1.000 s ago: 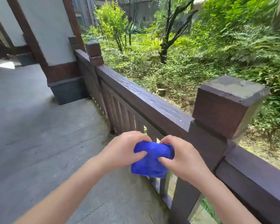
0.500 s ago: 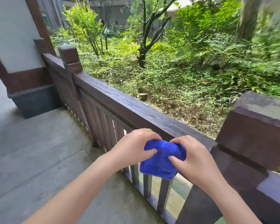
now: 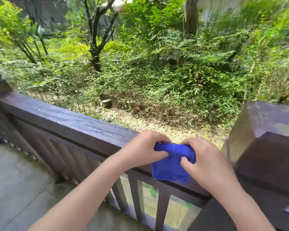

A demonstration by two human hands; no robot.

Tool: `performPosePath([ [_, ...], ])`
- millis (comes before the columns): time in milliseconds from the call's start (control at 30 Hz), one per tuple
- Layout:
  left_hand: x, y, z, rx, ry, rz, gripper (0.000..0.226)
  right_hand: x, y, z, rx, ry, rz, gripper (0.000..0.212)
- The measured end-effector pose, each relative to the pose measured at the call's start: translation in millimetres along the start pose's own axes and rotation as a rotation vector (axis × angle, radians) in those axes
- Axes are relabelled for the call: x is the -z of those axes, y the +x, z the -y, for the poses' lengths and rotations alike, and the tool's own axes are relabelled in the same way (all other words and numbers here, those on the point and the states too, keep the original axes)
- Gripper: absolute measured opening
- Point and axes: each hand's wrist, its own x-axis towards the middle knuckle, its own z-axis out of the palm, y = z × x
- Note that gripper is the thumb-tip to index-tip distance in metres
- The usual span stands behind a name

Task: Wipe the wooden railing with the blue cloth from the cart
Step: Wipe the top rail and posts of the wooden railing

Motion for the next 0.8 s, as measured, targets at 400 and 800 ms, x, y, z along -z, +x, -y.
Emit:
performPosePath([
  [400, -42.7, 69.7, 29.5, -0.118, 0.160, 0.246, 0.033, -38.8, 24.0, -20.3, -0.460, -0.293, 0.070, 0.033],
  [800, -92.8, 26.2, 33.3, -0.387, 0.555, 0.084, 0.057, -87.3, -8.7, -38.5, -0.405, -0.369, -0.052, 0.059],
])
